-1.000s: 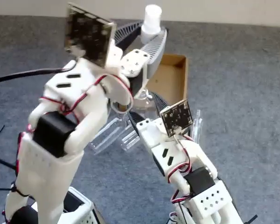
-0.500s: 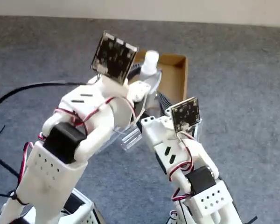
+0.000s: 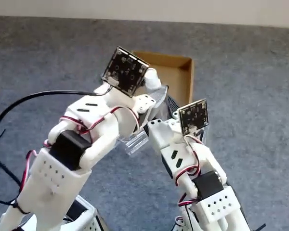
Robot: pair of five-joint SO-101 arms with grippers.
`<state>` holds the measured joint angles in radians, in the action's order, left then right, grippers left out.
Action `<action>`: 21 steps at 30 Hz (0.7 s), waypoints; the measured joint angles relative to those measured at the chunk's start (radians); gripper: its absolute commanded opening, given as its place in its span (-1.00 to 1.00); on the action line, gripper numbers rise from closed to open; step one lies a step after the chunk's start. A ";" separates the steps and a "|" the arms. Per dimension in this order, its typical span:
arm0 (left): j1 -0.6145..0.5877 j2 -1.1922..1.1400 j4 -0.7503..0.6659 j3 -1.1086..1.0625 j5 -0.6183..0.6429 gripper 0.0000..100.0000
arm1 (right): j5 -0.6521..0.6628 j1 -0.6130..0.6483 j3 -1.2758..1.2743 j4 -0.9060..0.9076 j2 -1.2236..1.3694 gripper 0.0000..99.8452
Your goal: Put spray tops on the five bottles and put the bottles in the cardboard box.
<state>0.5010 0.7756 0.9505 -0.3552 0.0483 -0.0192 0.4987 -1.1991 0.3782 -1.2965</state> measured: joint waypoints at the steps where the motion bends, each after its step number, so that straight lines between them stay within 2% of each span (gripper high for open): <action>1: 0.000 0.000 0.002 0.023 -0.003 -0.69 | 0.000 0.000 0.000 0.000 0.000 -0.99; 6: 0.000 0.000 0.075 0.184 -0.009 -0.70 | 0.000 0.000 0.000 0.000 0.000 -0.99; 8: 0.000 0.002 0.078 0.224 -0.009 -0.76 | 0.000 0.000 0.000 0.000 0.000 -0.99; 12: 0.000 -0.031 0.078 0.236 -0.032 -0.89 | 0.000 0.000 0.000 0.000 0.000 -0.99; 21: -0.002 -0.166 0.075 0.242 -0.071 -0.89 | 0.000 0.000 -0.003 0.002 0.003 -0.99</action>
<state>0.4994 0.6099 1.0257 -0.1128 -0.0222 -0.0192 0.4987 -1.2022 0.3798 -1.2935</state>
